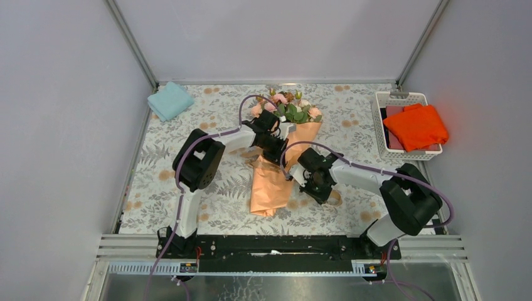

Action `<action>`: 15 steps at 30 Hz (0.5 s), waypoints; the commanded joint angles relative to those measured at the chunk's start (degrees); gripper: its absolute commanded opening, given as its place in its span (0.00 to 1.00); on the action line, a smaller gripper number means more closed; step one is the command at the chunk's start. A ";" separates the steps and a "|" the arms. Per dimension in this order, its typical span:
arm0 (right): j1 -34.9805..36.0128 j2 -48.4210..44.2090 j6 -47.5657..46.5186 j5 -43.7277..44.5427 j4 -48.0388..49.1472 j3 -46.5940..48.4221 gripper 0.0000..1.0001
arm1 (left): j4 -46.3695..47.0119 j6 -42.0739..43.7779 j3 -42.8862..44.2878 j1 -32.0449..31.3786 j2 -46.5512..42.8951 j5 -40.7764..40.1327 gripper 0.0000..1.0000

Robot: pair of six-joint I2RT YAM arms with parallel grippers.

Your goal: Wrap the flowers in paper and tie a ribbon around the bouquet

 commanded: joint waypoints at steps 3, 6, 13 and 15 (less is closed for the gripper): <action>-5.62 -9.82 5.96 16.55 7.33 3.36 0.00 | -0.46 1.20 -1.34 -0.18 -1.29 -3.74 0.00; -16.91 -21.23 10.16 19.95 14.21 4.39 0.00 | -0.44 1.04 -1.10 -0.21 -1.19 -3.52 0.00; -25.94 -39.99 8.25 29.18 27.07 6.57 0.00 | -0.51 1.40 -0.02 -0.23 -1.55 -2.56 0.00; -25.89 -41.38 6.33 27.51 27.12 9.38 0.00 | -0.55 1.84 0.67 -0.23 -1.71 -2.18 0.00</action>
